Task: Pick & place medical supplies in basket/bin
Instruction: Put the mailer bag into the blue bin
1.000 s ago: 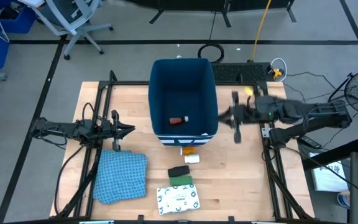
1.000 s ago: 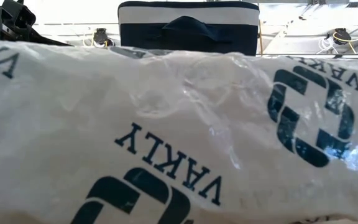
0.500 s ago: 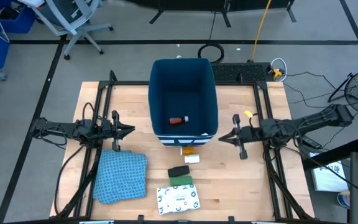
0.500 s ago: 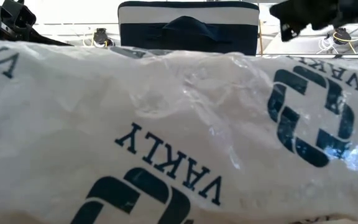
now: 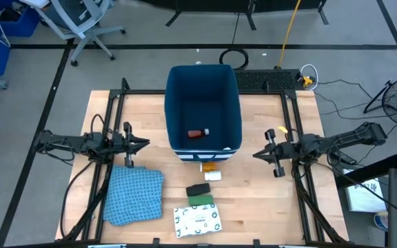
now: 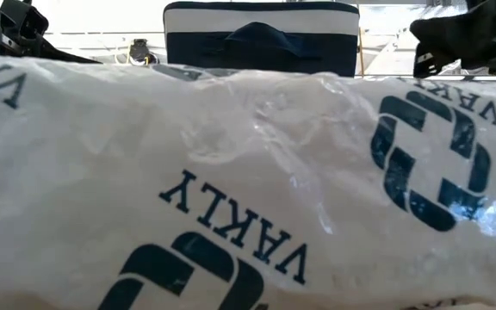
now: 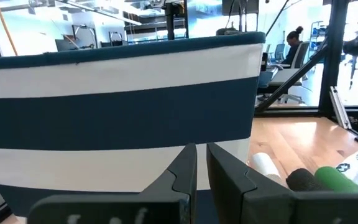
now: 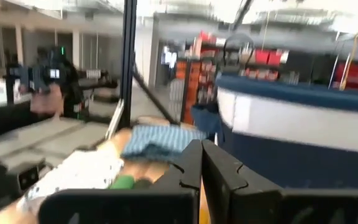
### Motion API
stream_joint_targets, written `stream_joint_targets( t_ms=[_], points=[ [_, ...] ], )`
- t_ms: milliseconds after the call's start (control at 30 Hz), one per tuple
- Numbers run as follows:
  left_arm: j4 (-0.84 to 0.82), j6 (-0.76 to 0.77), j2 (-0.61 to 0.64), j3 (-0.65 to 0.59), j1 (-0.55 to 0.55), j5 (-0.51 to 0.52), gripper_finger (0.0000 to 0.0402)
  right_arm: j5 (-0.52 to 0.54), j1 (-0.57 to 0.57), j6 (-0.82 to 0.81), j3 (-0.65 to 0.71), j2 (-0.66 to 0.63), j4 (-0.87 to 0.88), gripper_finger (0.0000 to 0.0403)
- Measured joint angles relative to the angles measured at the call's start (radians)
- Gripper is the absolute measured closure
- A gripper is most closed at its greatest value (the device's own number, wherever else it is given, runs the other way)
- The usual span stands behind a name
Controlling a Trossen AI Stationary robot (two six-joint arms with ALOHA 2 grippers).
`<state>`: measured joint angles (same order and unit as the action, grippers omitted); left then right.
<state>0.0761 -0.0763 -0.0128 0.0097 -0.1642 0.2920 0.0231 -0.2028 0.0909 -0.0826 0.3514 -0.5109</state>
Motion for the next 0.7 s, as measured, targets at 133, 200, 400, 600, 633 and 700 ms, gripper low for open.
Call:
stream_joint_targets(
  t_ms=[133,200,400,600,633,700],
  points=[
    [0.000,0.007,0.000,0.000,0.000,0.000,0.0360,0.005,0.000,-0.022,0.051,-0.038,-0.051,0.0403],
    [0.000,0.023,0.000,0.000,0.000,0.000,0.0360,0.024,0.000,-0.026,0.060,-0.040,-0.052,0.0403],
    [-0.001,0.060,-0.002,0.000,-0.003,-0.019,0.0360,0.054,0.000,0.000,0.062,-0.039,-0.049,0.0403],
    [0.149,0.034,-0.121,0.025,-0.087,-0.037,0.0360,0.054,0.000,0.017,0.063,-0.039,-0.045,0.0403],
    [0.185,0.030,-0.157,0.035,-0.108,-0.024,0.0360,0.053,0.000,0.017,0.063,-0.039,-0.044,0.0403],
    [0.237,0.007,-0.241,0.060,-0.153,0.004,0.0360,0.052,0.000,0.017,0.063,-0.039,-0.040,0.0403]
  ],
)
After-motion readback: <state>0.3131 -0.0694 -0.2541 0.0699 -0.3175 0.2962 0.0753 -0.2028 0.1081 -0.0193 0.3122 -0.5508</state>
